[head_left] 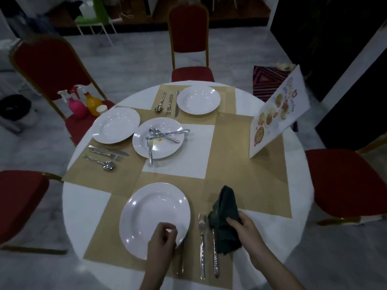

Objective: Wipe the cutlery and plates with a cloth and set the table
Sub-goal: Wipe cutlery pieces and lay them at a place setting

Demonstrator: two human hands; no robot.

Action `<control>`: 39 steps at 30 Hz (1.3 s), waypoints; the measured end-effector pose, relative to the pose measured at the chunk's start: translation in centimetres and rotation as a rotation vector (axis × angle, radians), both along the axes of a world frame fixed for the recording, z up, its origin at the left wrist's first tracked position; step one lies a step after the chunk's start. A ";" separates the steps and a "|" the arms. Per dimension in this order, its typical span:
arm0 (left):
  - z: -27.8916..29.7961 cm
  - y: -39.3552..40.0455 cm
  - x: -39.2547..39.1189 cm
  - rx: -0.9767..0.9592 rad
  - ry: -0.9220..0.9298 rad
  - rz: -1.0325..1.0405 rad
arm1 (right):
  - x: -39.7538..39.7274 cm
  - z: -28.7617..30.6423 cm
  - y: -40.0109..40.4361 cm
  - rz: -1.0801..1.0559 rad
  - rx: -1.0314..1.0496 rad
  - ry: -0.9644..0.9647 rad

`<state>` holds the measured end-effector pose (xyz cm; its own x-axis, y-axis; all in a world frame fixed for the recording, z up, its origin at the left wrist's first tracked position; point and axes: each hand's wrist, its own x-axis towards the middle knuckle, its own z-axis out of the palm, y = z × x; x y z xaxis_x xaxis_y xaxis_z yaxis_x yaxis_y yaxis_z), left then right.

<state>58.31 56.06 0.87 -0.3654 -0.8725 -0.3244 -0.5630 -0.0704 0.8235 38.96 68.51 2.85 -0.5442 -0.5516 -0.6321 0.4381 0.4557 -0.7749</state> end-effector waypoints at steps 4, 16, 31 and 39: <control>0.3 3.6 -3.1 0.131 0.088 0.001 | -2.5 0.3 2.0 0.037 -0.001 -0.020; 0.0 4.5 -8.7 0.219 0.138 -0.092 | -6.2 2.9 4.8 -0.018 -0.020 0.032; 0.7 8.6 -25.9 0.187 0.124 0.027 | -24.3 0.5 7.9 0.118 -0.050 0.072; -0.1 10.8 -34.9 0.089 -0.021 0.160 | -34.1 -0.7 8.4 0.325 0.020 0.021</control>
